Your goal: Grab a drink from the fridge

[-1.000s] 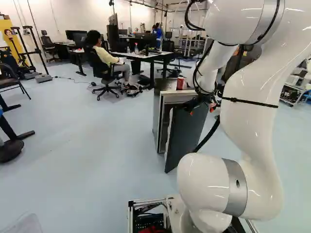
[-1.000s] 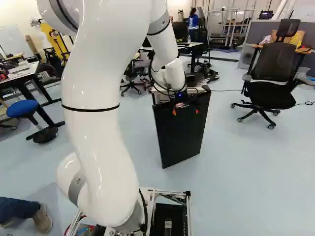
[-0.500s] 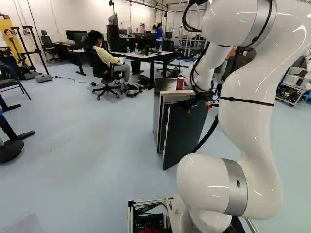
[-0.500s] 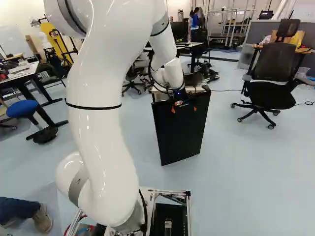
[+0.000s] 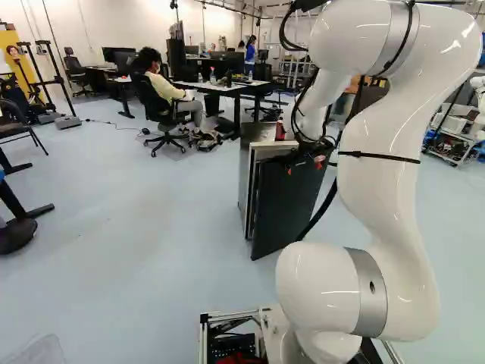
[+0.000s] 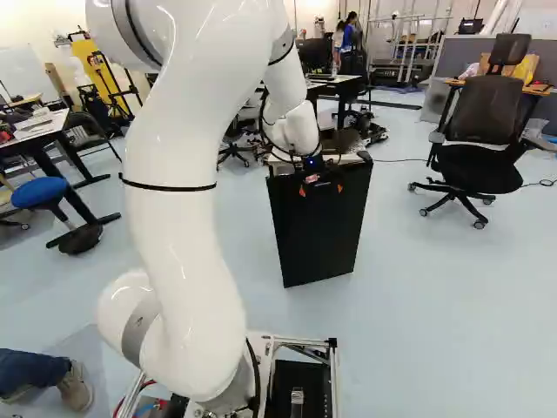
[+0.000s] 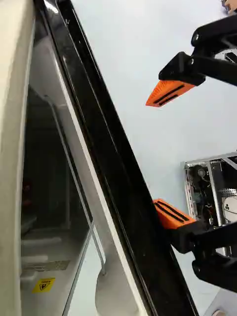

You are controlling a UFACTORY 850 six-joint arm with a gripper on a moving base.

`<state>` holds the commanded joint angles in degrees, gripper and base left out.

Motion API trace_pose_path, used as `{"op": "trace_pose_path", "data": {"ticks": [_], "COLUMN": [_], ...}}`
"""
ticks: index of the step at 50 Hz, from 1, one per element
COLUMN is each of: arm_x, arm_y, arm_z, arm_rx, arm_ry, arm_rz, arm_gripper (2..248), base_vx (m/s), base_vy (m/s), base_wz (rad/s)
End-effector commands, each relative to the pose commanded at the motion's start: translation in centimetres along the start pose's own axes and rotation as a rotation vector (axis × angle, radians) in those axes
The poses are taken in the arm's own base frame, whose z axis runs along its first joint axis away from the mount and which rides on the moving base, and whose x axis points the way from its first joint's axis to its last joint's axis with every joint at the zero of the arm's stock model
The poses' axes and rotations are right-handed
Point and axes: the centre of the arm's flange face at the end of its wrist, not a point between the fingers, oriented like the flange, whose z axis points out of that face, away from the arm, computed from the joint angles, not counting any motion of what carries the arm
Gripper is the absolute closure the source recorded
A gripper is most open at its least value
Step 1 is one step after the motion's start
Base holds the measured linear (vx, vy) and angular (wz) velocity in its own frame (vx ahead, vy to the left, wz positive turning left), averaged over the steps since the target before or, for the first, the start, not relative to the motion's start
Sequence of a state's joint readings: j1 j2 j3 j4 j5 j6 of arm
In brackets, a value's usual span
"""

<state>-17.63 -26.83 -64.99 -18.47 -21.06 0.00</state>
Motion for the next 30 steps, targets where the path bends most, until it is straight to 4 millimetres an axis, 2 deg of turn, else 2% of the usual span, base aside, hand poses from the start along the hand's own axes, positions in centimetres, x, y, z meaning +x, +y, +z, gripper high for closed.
{"op": "trace_pose_path", "data": {"ticks": [30], "arm_x": [2.2], "arm_y": [-1.8], "arm_z": [0.3], "arm_rx": [0.006], "arm_ry": [0.021], "arm_rz": [-0.035], "arm_gripper": [3], "base_vx": [0.0], "base_vy": [0.0], "base_wz": [0.0]}}
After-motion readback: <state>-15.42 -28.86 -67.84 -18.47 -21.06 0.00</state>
